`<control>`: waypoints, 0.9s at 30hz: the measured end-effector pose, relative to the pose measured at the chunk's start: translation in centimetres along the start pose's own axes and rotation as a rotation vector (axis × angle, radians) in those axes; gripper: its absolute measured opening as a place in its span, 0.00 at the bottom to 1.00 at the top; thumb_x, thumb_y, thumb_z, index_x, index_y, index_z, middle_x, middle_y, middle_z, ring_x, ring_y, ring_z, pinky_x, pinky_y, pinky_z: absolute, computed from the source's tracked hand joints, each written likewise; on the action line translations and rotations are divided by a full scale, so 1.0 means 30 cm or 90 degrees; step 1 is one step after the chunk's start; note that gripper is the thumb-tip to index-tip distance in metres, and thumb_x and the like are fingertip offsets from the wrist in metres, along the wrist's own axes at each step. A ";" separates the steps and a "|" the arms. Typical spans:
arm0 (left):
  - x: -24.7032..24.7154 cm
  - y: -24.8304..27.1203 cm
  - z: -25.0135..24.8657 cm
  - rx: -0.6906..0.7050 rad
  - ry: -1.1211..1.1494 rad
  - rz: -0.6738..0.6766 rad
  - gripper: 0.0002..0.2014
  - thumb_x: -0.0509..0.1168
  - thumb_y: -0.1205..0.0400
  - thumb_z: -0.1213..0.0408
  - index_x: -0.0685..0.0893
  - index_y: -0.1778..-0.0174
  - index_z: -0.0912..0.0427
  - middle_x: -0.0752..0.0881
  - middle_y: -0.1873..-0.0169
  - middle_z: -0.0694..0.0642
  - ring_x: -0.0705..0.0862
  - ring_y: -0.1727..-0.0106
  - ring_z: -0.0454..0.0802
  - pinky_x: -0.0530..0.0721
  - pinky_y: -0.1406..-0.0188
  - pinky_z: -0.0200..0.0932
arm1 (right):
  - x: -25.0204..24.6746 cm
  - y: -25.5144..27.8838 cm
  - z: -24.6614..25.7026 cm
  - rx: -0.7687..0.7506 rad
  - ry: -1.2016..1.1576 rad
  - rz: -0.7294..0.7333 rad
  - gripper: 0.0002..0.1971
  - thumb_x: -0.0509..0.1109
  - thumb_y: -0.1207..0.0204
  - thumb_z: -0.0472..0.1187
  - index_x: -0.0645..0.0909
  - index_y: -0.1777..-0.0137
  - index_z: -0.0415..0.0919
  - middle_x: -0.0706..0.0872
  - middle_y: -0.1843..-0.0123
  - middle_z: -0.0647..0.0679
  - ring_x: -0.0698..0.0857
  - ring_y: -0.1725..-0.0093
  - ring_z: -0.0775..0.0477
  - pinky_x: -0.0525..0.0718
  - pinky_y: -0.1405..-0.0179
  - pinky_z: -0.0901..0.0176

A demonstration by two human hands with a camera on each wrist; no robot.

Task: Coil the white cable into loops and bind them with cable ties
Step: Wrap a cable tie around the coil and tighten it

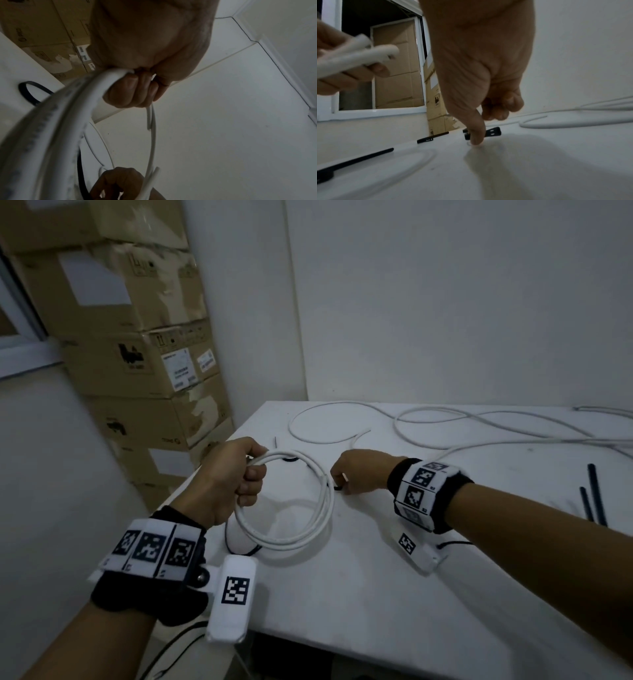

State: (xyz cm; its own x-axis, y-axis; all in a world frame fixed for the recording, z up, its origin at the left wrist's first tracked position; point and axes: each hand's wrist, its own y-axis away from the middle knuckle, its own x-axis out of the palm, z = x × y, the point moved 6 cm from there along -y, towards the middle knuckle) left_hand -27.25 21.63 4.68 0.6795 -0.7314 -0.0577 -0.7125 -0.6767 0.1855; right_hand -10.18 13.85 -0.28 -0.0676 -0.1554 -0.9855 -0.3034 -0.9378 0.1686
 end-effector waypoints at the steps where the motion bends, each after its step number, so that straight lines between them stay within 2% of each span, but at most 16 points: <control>1: 0.018 0.008 -0.004 0.003 0.000 0.005 0.14 0.52 0.18 0.66 0.64 0.71 0.55 0.62 0.83 0.50 0.57 0.87 0.43 0.57 0.88 0.32 | -0.011 0.037 -0.011 -0.001 -0.008 -0.002 0.07 0.65 0.21 0.38 0.82 0.47 0.39 0.83 0.45 0.45 0.81 0.46 0.43 0.76 0.55 0.60; 2: 0.041 0.018 -0.009 0.006 0.000 0.012 0.15 0.52 0.17 0.66 0.64 0.71 0.55 0.62 0.83 0.50 0.57 0.87 0.43 0.57 0.88 0.32 | -0.030 0.083 -0.025 -0.001 -0.021 -0.015 0.04 0.65 0.21 0.38 0.80 0.50 0.40 0.82 0.49 0.46 0.81 0.51 0.45 0.73 0.60 0.64; 4: 0.091 0.034 -0.023 0.017 -0.003 0.023 0.15 0.51 0.17 0.66 0.65 0.71 0.55 0.63 0.84 0.49 0.57 0.87 0.43 0.56 0.87 0.31 | -0.086 0.189 -0.058 0.013 -0.053 -0.063 0.02 0.64 0.20 0.40 0.78 0.52 0.43 0.79 0.55 0.49 0.77 0.59 0.49 0.68 0.69 0.67; 6: 0.152 0.047 -0.040 0.030 -0.006 0.033 0.15 0.51 0.17 0.66 0.65 0.71 0.55 0.64 0.84 0.49 0.57 0.87 0.43 0.56 0.86 0.31 | -0.146 0.312 -0.097 0.036 -0.081 -0.132 0.03 0.64 0.19 0.41 0.78 0.51 0.44 0.82 0.53 0.47 0.78 0.58 0.47 0.74 0.65 0.61; 8: 0.226 0.061 -0.058 0.042 -0.008 0.051 0.14 0.51 0.17 0.66 0.66 0.69 0.56 0.64 0.84 0.48 0.57 0.86 0.43 0.56 0.86 0.32 | -0.204 0.454 -0.121 0.038 -0.100 -0.228 0.03 0.64 0.19 0.41 0.75 0.55 0.44 0.85 0.54 0.43 0.81 0.56 0.41 0.79 0.59 0.53; 10: 0.316 0.079 -0.079 0.057 -0.009 0.074 0.13 0.52 0.17 0.67 0.66 0.69 0.56 0.65 0.84 0.49 0.57 0.86 0.43 0.55 0.85 0.32 | -0.241 0.602 -0.114 0.019 -0.086 -0.296 0.05 0.63 0.19 0.42 0.70 0.57 0.47 0.85 0.57 0.44 0.81 0.57 0.40 0.79 0.58 0.48; 11: 0.363 0.089 -0.089 0.064 -0.012 0.085 0.13 0.52 0.17 0.68 0.66 0.69 0.56 0.65 0.83 0.49 0.57 0.85 0.44 0.55 0.84 0.33 | -0.251 0.674 -0.097 0.003 -0.067 -0.313 0.05 0.62 0.19 0.43 0.69 0.56 0.48 0.84 0.58 0.46 0.80 0.59 0.42 0.77 0.59 0.49; 13: 0.465 0.112 -0.107 0.076 -0.025 0.107 0.13 0.52 0.17 0.68 0.66 0.68 0.56 0.64 0.82 0.50 0.57 0.85 0.44 0.55 0.84 0.33 | -0.243 0.804 -0.067 -0.018 -0.021 -0.311 0.02 0.61 0.18 0.45 0.73 0.52 0.48 0.81 0.58 0.49 0.78 0.59 0.45 0.74 0.61 0.53; 15: 0.566 0.136 -0.125 0.086 -0.035 0.131 0.12 0.51 0.17 0.68 0.66 0.67 0.56 0.64 0.82 0.50 0.57 0.85 0.43 0.55 0.84 0.33 | -0.205 0.904 -0.055 -0.024 0.033 -0.286 0.07 0.59 0.17 0.46 0.76 0.45 0.47 0.82 0.53 0.49 0.81 0.54 0.45 0.74 0.60 0.55; 18: 0.710 0.168 -0.147 0.099 -0.052 0.172 0.11 0.51 0.17 0.68 0.67 0.66 0.56 0.64 0.81 0.50 0.57 0.84 0.43 0.55 0.84 0.33 | -0.120 0.986 -0.079 -0.035 0.099 -0.220 0.10 0.57 0.16 0.45 0.78 0.42 0.45 0.82 0.49 0.46 0.82 0.48 0.42 0.76 0.60 0.53; 21: 0.848 0.214 -0.160 0.112 -0.079 0.219 0.12 0.51 0.17 0.68 0.66 0.67 0.55 0.63 0.80 0.50 0.56 0.84 0.44 0.55 0.83 0.34 | -0.071 1.015 -0.140 -0.019 0.172 -0.210 0.09 0.59 0.17 0.41 0.79 0.44 0.44 0.81 0.54 0.45 0.82 0.52 0.42 0.70 0.70 0.55; 23: 0.930 0.249 -0.158 0.118 -0.102 0.245 0.13 0.52 0.17 0.68 0.65 0.68 0.55 0.63 0.80 0.50 0.57 0.84 0.43 0.55 0.83 0.34 | -0.085 1.042 -0.183 0.008 0.214 -0.246 0.02 0.69 0.26 0.36 0.81 0.55 0.42 0.80 0.63 0.46 0.82 0.63 0.43 0.57 0.81 0.62; 24: 0.966 0.268 -0.155 0.118 -0.113 0.256 0.14 0.52 0.17 0.69 0.65 0.69 0.55 0.63 0.81 0.51 0.57 0.84 0.44 0.55 0.83 0.34 | -0.105 1.059 -0.206 0.026 0.229 -0.290 0.06 0.76 0.33 0.35 0.81 0.62 0.43 0.79 0.69 0.48 0.81 0.69 0.45 0.51 0.82 0.65; 25: 0.994 0.284 -0.151 0.119 -0.122 0.264 0.14 0.52 0.17 0.69 0.65 0.70 0.55 0.64 0.81 0.51 0.57 0.84 0.44 0.55 0.83 0.34 | -0.125 1.073 -0.229 0.041 0.247 -0.343 0.10 0.80 0.40 0.34 0.80 0.67 0.43 0.77 0.72 0.49 0.80 0.73 0.47 0.48 0.83 0.67; 27: 1.044 0.307 -0.143 0.124 -0.139 0.278 0.14 0.52 0.18 0.69 0.67 0.70 0.56 0.64 0.82 0.51 0.58 0.84 0.44 0.56 0.83 0.34 | -0.162 1.105 -0.270 0.076 0.265 -0.430 0.13 0.82 0.46 0.34 0.79 0.71 0.43 0.77 0.74 0.50 0.78 0.75 0.48 0.50 0.83 0.66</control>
State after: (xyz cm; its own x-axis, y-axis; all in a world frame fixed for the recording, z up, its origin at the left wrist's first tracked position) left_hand -11.80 -7.14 8.79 0.2749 -0.9352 -0.2231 -0.9544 -0.2935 0.0541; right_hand -12.22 -19.00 9.97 0.5200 0.3092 -0.7962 -0.2537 -0.8342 -0.4897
